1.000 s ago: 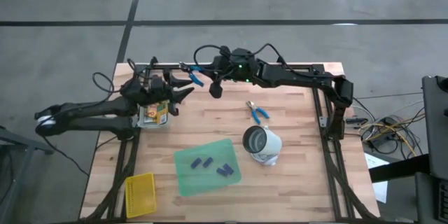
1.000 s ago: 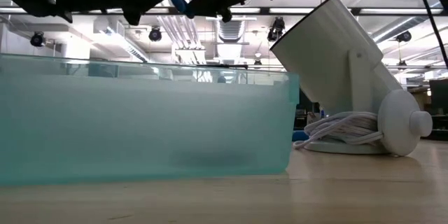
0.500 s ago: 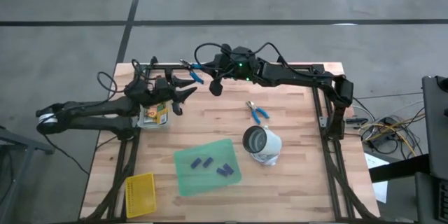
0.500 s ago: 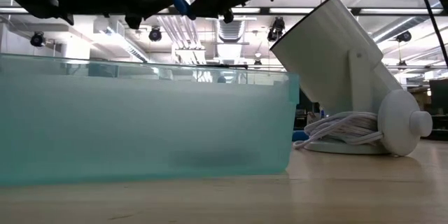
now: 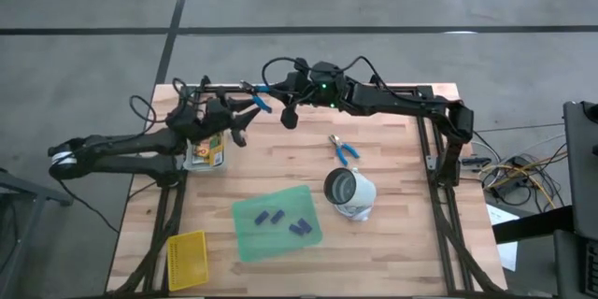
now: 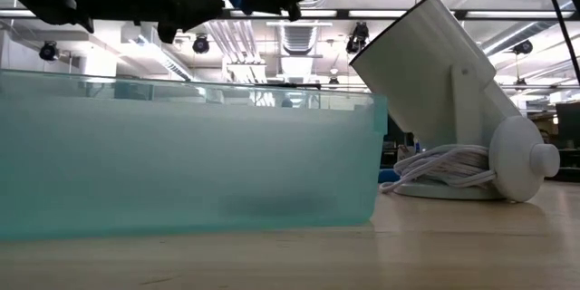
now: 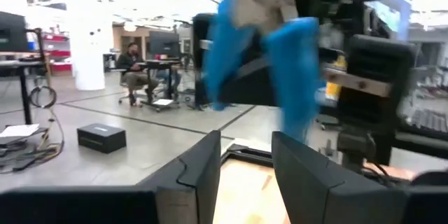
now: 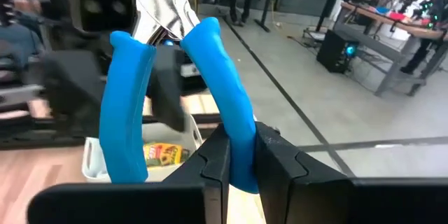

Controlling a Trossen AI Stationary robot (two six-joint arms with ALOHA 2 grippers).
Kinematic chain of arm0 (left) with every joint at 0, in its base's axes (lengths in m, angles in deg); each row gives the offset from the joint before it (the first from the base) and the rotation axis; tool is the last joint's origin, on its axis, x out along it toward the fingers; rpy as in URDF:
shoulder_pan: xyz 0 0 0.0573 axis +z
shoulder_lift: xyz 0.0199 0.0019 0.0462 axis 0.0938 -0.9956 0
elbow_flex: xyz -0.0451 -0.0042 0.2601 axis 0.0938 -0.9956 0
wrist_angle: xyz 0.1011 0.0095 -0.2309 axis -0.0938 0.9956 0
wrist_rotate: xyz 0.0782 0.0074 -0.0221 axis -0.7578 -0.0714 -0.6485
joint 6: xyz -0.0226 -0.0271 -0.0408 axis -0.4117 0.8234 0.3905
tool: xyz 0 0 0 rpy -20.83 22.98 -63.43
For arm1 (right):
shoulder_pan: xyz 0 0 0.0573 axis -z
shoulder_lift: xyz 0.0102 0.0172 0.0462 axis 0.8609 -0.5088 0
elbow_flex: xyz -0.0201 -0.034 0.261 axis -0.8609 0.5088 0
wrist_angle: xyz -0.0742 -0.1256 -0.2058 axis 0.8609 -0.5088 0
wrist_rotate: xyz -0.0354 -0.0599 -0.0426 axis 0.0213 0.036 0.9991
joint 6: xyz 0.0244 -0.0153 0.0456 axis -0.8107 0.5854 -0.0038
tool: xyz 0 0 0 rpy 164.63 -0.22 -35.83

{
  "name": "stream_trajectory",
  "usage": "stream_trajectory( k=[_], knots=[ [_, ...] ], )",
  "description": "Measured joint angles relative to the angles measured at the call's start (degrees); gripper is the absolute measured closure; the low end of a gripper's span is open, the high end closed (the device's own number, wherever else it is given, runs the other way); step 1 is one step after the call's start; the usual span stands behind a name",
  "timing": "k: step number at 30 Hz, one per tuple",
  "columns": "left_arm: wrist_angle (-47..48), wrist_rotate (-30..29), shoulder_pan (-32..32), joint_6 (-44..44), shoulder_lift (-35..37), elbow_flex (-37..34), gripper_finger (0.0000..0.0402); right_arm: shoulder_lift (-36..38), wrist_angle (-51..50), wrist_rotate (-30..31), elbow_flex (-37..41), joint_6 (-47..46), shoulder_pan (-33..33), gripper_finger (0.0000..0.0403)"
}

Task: Pick & Place School Supplies
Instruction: Put the blue hole puncher into the yellow bin

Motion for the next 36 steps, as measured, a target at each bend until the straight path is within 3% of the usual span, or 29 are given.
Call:
stream_trajectory(
  k=[10,21,36],
  knots=[
    [-0.6,9.4,-0.1,1.1,0.0,0.0,0.0268,0.0,0.2,0.2,0.0,0.0,0.0,0.0360],
    [-5.3,10.2,0.0,0.9,-2.0,0.0,0.0268,-0.1,0.5,-3.3,0.0,-0.2,-0.6,0.0360],
    [-10.8,10.9,-0.1,1.0,-5.8,0.5,0.0269,-0.2,0.4,-2.3,0.0,-1.5,-1.8,0.0360]
  ],
)
